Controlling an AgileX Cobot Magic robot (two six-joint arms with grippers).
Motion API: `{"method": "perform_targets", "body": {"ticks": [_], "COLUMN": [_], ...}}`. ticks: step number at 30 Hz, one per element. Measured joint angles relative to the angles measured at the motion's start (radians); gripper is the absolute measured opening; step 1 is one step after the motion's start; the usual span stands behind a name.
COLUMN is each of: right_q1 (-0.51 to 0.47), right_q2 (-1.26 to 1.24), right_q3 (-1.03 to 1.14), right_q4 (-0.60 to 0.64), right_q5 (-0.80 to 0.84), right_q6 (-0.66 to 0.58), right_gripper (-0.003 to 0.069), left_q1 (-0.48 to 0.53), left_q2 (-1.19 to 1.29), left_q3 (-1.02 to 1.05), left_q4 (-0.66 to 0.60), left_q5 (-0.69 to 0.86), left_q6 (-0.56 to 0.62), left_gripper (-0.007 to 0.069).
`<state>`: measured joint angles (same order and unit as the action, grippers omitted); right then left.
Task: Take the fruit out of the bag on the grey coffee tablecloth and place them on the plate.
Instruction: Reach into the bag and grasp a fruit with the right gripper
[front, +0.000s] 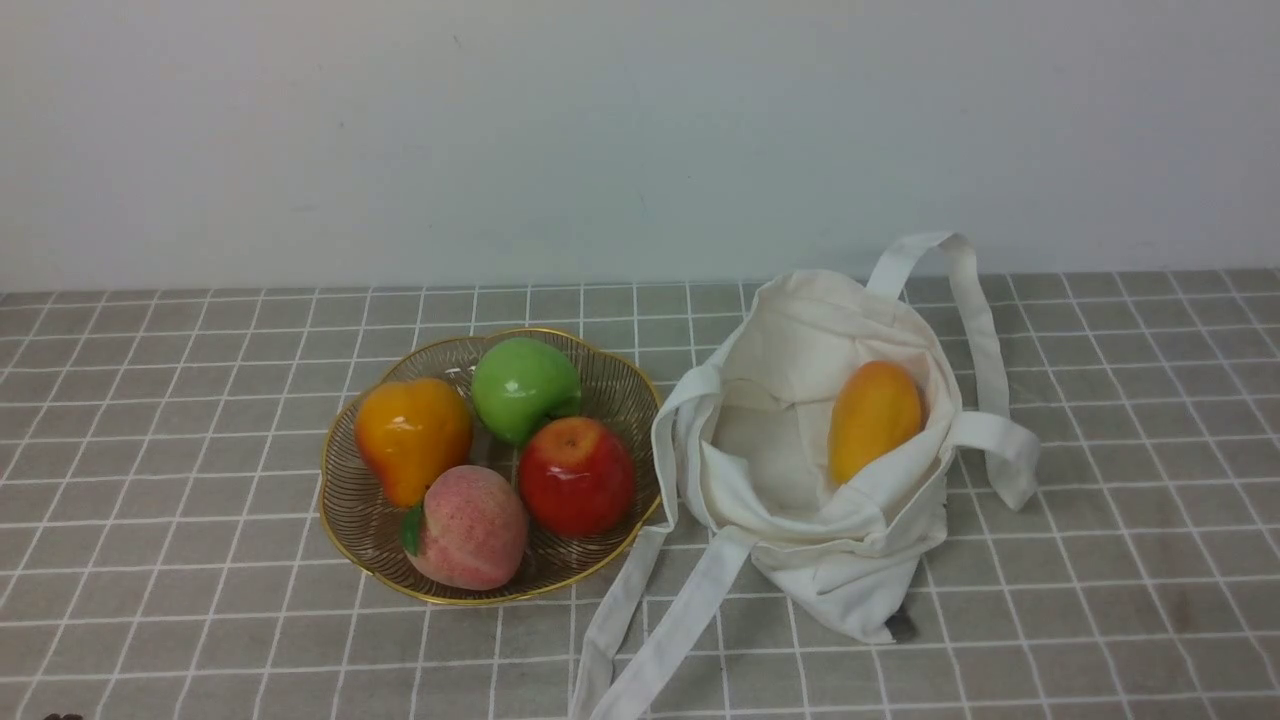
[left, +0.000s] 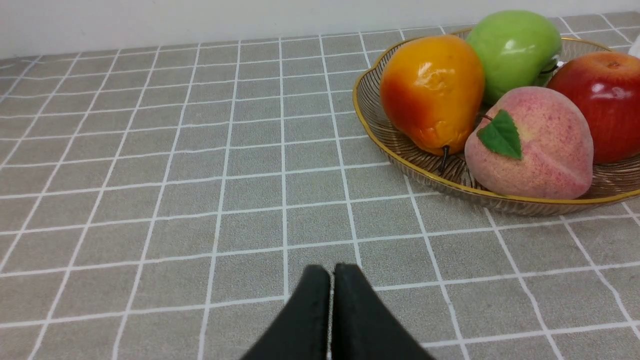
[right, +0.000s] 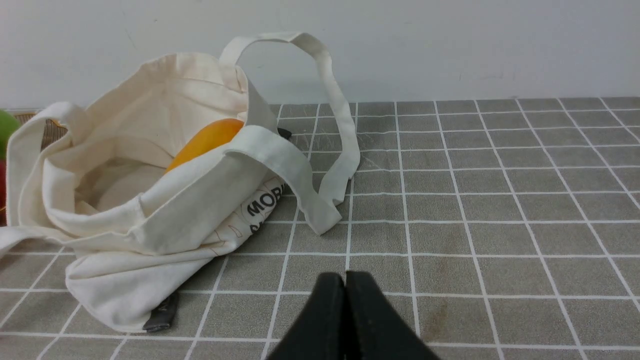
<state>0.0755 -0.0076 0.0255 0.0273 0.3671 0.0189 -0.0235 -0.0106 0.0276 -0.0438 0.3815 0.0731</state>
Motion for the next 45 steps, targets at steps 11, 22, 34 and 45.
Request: {"method": "perform_targets", "body": {"ticks": [11,22,34,45], "right_q1": [0.0,0.0,0.001,0.001], "right_q2": [0.0,0.0,0.075,0.858], "right_q3": [0.0,0.004,-0.312,-0.688], "right_q4": [0.02,0.711,0.679,0.422], "right_q5": [-0.001,-0.142,-0.017,0.594], "right_q6": [0.014,0.255,-0.136,-0.207], "right_gripper": [-0.0015,-0.0015,-0.0015,-0.0015], "left_q1": [0.0,0.0,0.0,0.0], "left_q2": [0.0,0.0,0.0,0.0], "left_q3": [0.0,0.0,0.0,0.0], "left_q4": [0.0,0.0,0.0,0.0], "left_q5": [0.0,0.0,0.0,0.0], "left_q6": [0.0,0.0,0.0,0.0], "left_gripper": [-0.0008,-0.0008,-0.0008,-0.0008]}}
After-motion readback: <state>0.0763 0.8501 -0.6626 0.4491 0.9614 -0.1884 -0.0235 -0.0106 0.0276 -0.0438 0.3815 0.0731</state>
